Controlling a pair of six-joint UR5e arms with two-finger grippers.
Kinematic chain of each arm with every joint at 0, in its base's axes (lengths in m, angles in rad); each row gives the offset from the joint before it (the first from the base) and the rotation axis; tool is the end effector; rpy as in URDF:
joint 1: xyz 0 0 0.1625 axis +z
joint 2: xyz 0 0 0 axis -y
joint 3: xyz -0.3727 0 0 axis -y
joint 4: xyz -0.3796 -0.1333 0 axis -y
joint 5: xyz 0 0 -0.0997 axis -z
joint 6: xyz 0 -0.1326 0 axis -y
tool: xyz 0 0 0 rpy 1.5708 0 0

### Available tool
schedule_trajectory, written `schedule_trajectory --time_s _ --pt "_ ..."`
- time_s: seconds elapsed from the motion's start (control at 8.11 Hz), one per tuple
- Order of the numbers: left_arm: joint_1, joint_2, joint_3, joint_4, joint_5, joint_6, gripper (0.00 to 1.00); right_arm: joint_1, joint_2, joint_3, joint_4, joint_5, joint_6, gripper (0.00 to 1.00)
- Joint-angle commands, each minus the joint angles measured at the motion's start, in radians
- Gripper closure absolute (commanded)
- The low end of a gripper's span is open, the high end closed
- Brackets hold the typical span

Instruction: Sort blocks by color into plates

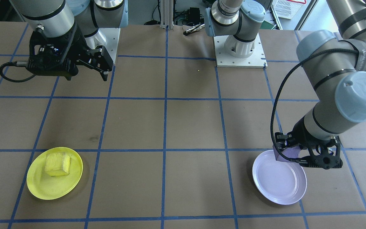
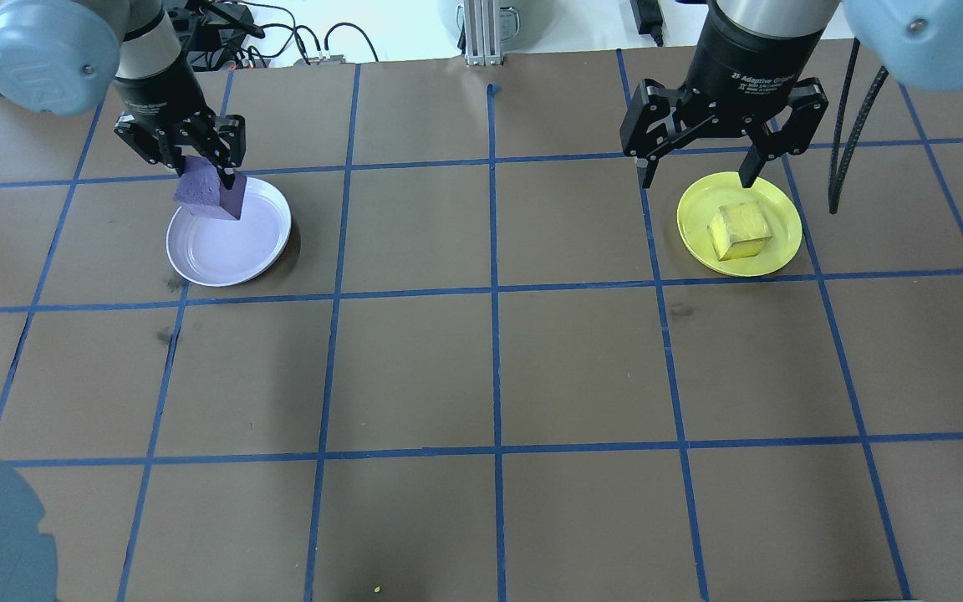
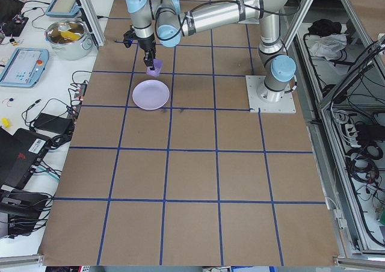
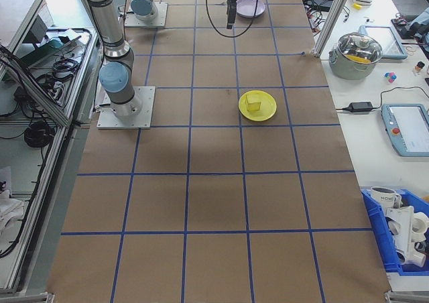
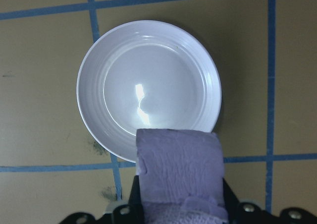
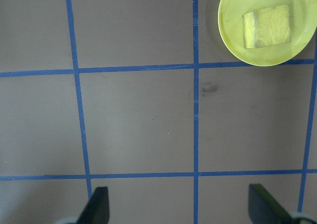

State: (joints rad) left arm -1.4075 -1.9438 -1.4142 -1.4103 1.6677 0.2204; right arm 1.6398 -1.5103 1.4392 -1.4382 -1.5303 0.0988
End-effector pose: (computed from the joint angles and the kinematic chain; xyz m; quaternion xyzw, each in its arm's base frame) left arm -0.0215 -0.6104 0.2907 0.0299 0.9980 0.0366 0.0422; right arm 0.1723 -0.4818 0.4231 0.0155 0.9992 0.0323 0.0176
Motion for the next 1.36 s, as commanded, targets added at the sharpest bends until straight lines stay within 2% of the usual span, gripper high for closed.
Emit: schedule_trajectory --time_s 0.0,0.12,0.25,0.37,0.49,0.62,0.74,0.99,1.23 --pt "0.035 -0.128 0.012 0.095 0.003 0.033 1.00 0.000 -0.001 0.000 -0.002 0.001 0.001 0.00" --pt "0.036 -0.162 0.011 0.111 0.001 0.034 1.00 0.000 0.001 0.000 -0.002 0.001 0.001 0.00" --pt "0.036 -0.197 0.012 0.134 0.021 0.072 0.93 0.000 0.001 0.000 -0.002 0.001 0.001 0.00" --pt "0.036 -0.222 0.011 0.166 0.053 0.091 0.92 0.000 0.001 0.001 -0.002 0.001 0.001 0.00" --pt "0.036 -0.228 0.005 0.166 0.044 0.091 0.90 0.000 0.001 0.000 -0.004 0.001 0.001 0.00" --pt "0.036 -0.230 -0.002 0.166 0.041 0.079 0.25 0.000 0.001 0.000 -0.002 0.001 0.001 0.00" --pt "0.036 -0.227 -0.003 0.166 0.037 0.080 0.00 0.000 0.001 0.000 -0.002 0.001 0.001 0.00" --pt "0.035 -0.204 -0.003 0.162 0.041 0.082 0.00 0.000 0.001 0.000 -0.002 0.001 -0.001 0.00" --pt "0.019 -0.118 -0.002 0.099 0.040 0.058 0.00 0.000 0.001 0.000 -0.004 0.001 0.001 0.00"
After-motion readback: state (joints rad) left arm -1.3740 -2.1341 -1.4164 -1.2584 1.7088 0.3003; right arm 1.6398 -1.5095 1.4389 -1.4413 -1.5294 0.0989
